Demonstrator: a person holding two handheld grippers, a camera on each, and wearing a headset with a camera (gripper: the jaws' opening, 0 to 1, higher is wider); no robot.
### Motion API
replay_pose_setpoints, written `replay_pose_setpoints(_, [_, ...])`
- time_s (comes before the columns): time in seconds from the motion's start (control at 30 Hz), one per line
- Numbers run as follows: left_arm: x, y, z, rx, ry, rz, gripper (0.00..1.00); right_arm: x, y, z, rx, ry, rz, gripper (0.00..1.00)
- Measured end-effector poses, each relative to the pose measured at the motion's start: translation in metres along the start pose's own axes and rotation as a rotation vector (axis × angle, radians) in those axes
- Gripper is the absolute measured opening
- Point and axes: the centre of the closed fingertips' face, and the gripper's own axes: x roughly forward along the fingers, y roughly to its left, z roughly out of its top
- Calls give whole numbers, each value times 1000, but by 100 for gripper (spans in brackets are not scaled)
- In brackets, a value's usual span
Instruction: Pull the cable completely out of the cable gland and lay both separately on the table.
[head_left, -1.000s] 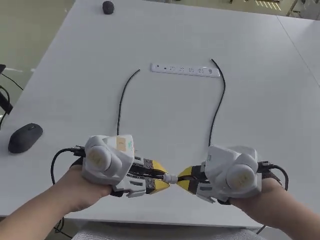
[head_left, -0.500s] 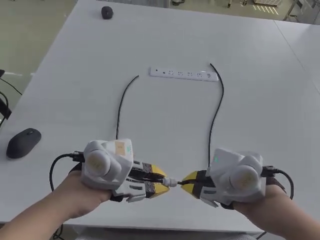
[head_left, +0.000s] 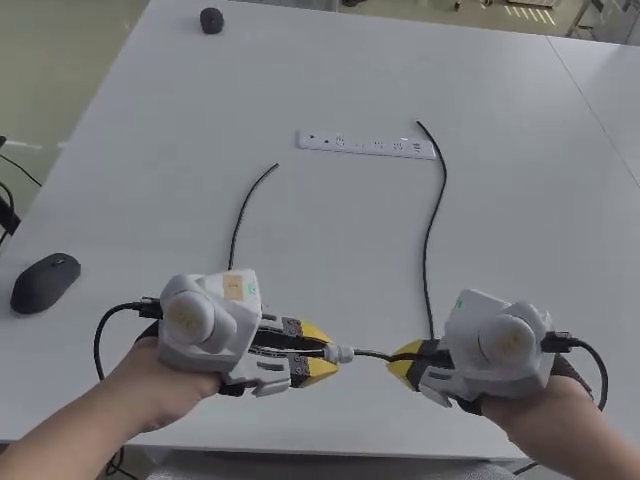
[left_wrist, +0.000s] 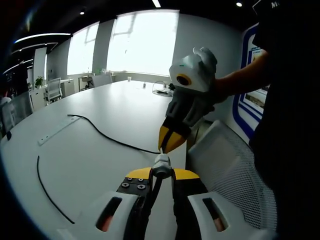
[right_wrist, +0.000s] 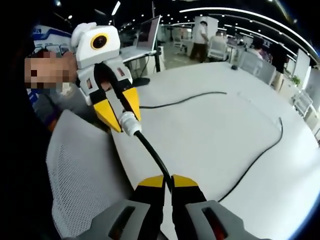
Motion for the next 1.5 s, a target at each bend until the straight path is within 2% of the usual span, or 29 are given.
replay_pose_setpoints(0.1, [0, 0, 1, -8, -11, 5, 15, 0, -7, -8, 69, 4, -30, 0])
replay_pose_setpoints(0.23, [1, 0, 0, -9, -11, 7, 15, 0, -14, -17, 113, 16, -69, 0])
replay_pose_setpoints(0.27, [1, 1, 0, -8, -11, 8, 15, -1, -17, -19, 131, 22, -92, 0])
replay_pose_setpoints(0.4, [2, 2, -1, -9, -10, 10, 15, 0, -20, -25, 166, 36, -106, 0])
replay_pose_setpoints(0.5, [2, 2, -1, -8, -6, 13, 15, 1, -18, -25, 138, 30, -113, 0])
replay_pose_setpoints(0.57, [1, 3, -1, -9, -9, 15, 15, 1, -12, -27, 152, 42, -81, 0])
replay_pose_setpoints(0.73, [-3, 5, -3, -8, -6, 22, 15, -2, -8, -26, 125, 18, -66, 1])
replay_pose_setpoints(0.87, [-4, 7, -3, -17, -10, 27, 15, -9, -10, -21, 94, -20, -89, 3])
replay_pose_setpoints(0.97, [-3, 8, -4, -11, -3, 23, 15, -15, -5, -4, 59, -85, -104, 16])
replay_pose_setpoints(1.03, [-3, 8, -4, -10, 0, 25, 15, -20, 3, 12, 1, -119, -117, 16])
replay_pose_setpoints(1.1, [-2, 10, -4, -24, -5, 26, 15, -21, 8, 27, -46, -144, -158, 15])
replay_pose_setpoints(1.17, [-2, 10, -3, -26, -9, 27, 15, -16, 18, 35, -73, -143, -160, 17])
replay_pose_setpoints(1.23, [0, 10, -4, -30, 0, 22, 15, -7, 20, 40, -168, -108, -220, 15])
replay_pose_setpoints(1.37, [5, 9, -5, -17, 12, 11, 15, 4, 32, 46, -197, -99, -207, 12])
replay_pose_setpoints(1.5, [10, 9, -5, -13, 22, 6, 15, 5, 26, 43, -232, -70, -237, 5])
